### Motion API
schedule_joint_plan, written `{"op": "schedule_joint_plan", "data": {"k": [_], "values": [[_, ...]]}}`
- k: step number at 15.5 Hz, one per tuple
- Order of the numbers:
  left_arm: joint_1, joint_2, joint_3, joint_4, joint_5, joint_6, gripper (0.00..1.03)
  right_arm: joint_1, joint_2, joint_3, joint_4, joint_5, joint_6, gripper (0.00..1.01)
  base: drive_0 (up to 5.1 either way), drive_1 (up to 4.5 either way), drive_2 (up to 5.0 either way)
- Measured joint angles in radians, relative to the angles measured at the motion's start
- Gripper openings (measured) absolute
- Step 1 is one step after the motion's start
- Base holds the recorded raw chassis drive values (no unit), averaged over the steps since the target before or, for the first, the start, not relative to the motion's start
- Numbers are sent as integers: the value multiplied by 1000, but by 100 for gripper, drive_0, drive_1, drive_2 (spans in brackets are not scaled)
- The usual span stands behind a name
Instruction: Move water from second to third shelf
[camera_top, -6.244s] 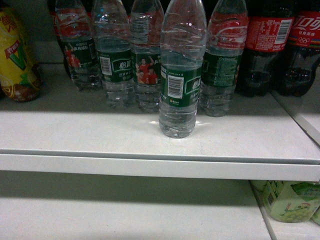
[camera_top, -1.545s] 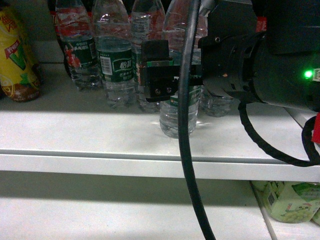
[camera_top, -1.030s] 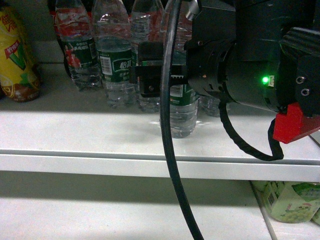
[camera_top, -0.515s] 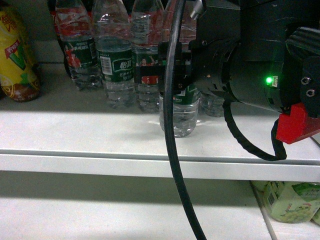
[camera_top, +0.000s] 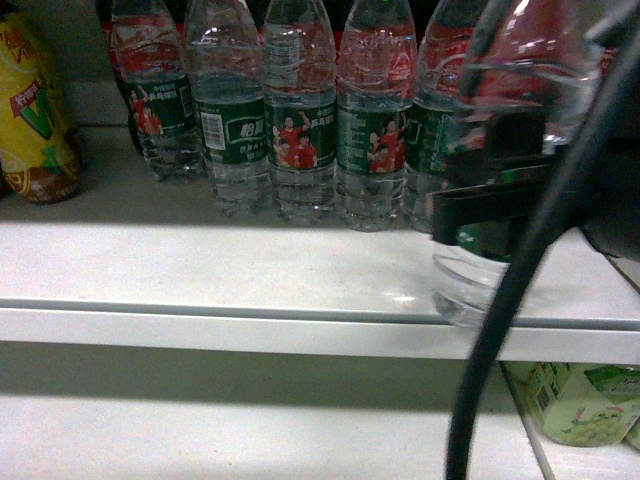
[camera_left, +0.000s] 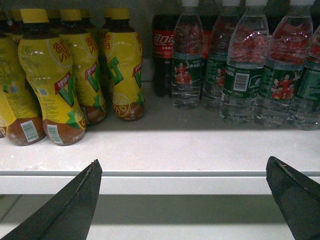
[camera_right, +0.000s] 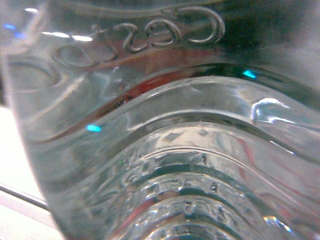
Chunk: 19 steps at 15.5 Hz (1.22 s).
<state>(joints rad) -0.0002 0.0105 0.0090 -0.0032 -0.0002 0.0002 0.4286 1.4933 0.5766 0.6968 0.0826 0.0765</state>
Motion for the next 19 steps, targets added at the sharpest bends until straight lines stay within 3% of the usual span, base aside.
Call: {"op": "schedule_joint_plan", "data": {"k": [6,12,15,19], "values": [[0,0,0,0,0,0,98,-216,-328,-230,-69,-20,-8,42,0,0,0],[0,0,0,0,0,0,98,-426,-577,-328,-200,-70,-7,42,0,0,0],[0,0,0,0,0,0,98,-463,-749,-375,-291,-114,-6,42,0,0,0],[0,0,0,0,0,0,98,-455,-945,-428,-414,-121,2,42,0,0,0]]}}
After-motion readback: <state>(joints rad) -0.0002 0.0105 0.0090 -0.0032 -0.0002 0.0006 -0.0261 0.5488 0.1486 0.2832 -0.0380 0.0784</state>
